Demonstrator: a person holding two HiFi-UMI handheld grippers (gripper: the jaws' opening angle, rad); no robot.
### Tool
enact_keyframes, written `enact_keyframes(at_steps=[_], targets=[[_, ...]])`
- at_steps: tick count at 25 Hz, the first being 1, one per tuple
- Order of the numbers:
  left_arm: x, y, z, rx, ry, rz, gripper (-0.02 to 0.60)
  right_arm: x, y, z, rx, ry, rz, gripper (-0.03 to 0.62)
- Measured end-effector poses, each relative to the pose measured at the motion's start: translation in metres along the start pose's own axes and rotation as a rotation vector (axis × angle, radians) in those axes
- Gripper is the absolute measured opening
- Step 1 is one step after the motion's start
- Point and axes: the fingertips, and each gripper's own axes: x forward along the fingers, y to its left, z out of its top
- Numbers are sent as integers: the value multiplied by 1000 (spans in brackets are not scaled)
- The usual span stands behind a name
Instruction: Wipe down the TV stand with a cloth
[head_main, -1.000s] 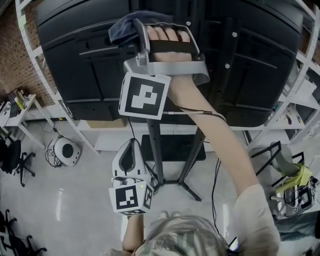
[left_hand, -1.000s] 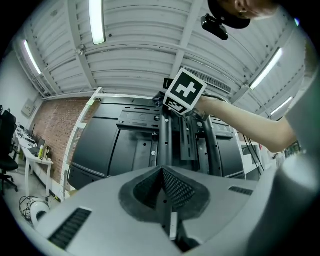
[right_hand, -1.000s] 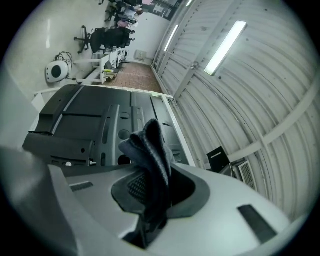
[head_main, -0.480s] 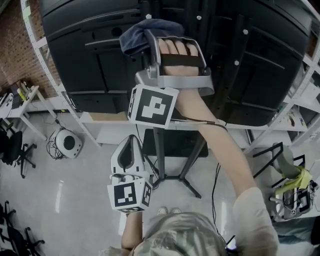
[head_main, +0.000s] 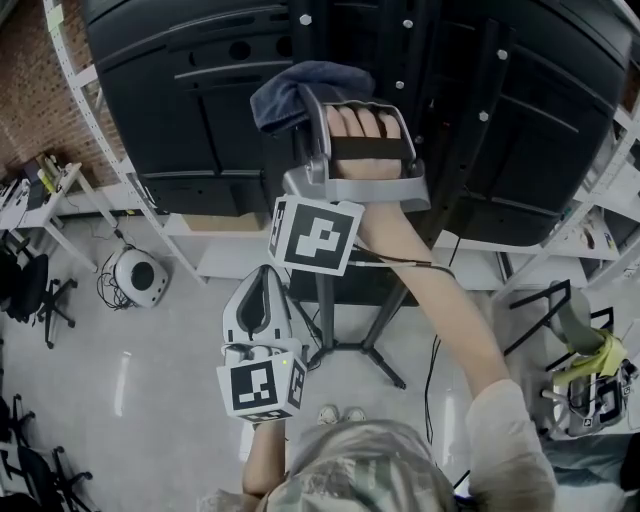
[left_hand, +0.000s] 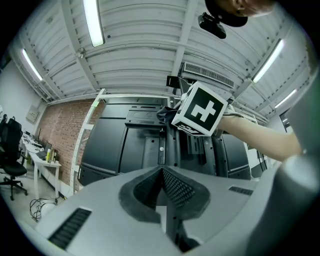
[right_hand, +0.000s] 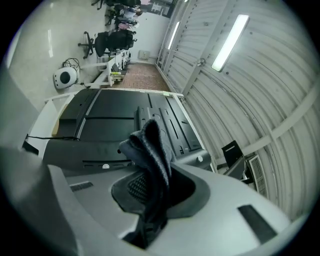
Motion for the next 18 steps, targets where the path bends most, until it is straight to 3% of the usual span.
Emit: enact_keyframes(at_steps=[8,18], targets=[[-3,15,-5,-13,10,32,15,-9,15,-5,20,8,20,57],[-3,16,-10,-12,24,34,15,-22,56,-8,-34,-1,81,57]])
